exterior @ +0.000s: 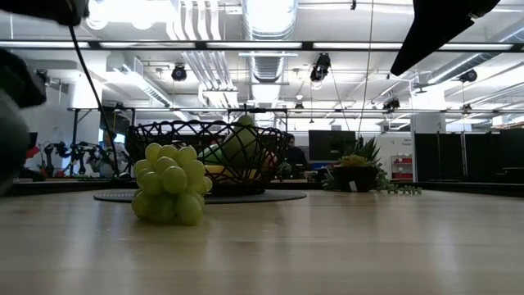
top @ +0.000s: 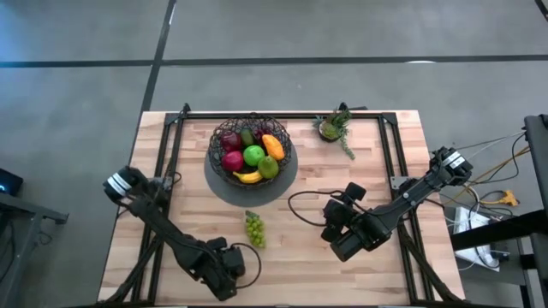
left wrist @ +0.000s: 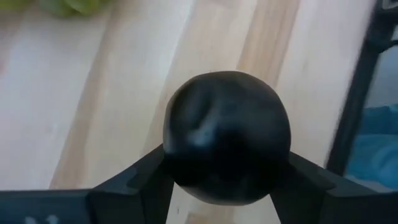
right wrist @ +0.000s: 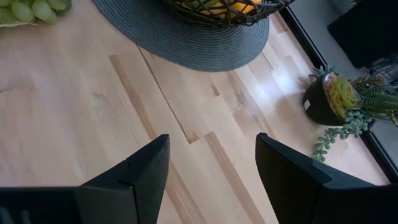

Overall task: Build produce basket
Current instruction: Put the black plum into the black wire basket, then put the green grapes into the black wire basket, then return to Home Position

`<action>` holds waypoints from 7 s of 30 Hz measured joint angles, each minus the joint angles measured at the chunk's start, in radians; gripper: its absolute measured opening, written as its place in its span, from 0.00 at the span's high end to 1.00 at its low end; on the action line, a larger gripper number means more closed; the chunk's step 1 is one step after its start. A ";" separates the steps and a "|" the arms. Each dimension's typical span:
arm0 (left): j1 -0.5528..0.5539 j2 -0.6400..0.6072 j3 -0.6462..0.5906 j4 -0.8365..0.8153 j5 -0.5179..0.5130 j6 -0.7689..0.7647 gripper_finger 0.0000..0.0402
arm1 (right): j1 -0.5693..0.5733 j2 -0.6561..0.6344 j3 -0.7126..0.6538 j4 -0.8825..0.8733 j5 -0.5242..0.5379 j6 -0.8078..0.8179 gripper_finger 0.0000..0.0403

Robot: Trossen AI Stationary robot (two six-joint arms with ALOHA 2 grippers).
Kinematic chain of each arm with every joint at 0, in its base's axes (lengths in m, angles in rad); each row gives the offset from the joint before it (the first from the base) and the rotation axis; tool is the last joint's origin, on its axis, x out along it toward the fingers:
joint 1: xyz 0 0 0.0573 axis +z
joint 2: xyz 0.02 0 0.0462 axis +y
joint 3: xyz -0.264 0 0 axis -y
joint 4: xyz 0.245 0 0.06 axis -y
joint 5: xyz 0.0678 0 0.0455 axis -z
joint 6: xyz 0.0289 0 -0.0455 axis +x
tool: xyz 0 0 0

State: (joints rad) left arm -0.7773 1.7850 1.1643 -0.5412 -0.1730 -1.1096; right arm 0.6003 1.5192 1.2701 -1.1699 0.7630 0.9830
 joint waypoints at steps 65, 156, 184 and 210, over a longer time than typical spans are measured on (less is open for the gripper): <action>0.737 -0.477 0.005 -0.331 0.087 0.238 0.19 | 0.004 0.000 -0.001 0.055 0.068 0.065 0.45; 0.949 -0.589 -0.122 0.115 -0.516 0.341 0.98 | 0.004 0.001 -0.005 0.138 0.128 0.084 0.45; 1.055 -0.446 -0.288 0.261 -0.525 0.337 0.98 | 0.003 0.001 -0.005 0.148 0.120 0.082 0.45; 1.093 -0.821 -0.276 -0.054 -0.380 0.385 0.50 | 0.004 -0.012 0.087 0.154 -0.098 -0.120 0.45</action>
State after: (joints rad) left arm 0.3155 0.9640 0.8887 -0.5949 -0.5532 -0.7250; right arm 0.6044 1.5075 1.3575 -1.0155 0.6655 0.8627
